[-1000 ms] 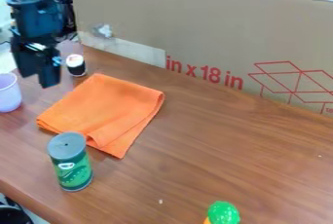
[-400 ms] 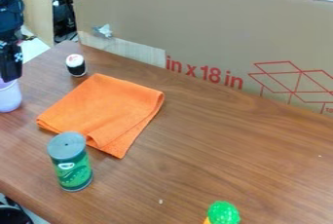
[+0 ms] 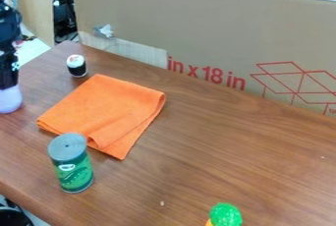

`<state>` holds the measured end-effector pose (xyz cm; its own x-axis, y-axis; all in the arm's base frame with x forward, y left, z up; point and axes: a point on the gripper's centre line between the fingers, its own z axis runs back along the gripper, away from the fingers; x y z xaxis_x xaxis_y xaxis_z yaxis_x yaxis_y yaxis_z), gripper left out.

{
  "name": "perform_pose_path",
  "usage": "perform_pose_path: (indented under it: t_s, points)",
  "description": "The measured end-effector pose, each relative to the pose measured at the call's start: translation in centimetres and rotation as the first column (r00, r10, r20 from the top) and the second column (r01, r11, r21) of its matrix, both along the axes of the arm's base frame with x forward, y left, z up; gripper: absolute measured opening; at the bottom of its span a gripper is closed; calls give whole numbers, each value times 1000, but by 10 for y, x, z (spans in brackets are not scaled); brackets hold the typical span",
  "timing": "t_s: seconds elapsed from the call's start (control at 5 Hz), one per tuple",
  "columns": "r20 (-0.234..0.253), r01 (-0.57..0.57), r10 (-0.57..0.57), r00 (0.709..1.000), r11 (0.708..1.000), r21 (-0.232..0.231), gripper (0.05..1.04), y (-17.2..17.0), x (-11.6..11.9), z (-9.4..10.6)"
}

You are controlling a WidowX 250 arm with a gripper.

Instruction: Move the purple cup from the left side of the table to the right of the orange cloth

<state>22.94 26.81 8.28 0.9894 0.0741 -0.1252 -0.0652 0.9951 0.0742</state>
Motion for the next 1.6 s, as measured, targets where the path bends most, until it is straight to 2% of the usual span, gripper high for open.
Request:
perform_pose_path:
  t_s: [0.4,0.6,0.8,1.2,1.4,1.6]
  points:
    - [28,39,-38,999,999,-35,1000,2,8,-19]
    - [25,39,-39,999,999,-31,1000,4,9,-26]
    - [17,28,-27,999,999,-40,959,4,9,-34]
    - [5,20,-20,1000,999,-49,375,4,9,-35]
    - [-5,16,-16,1000,998,-55,167,2,10,-32]
    - [-38,69,-71,997,996,-64,95,-17,26,-27]
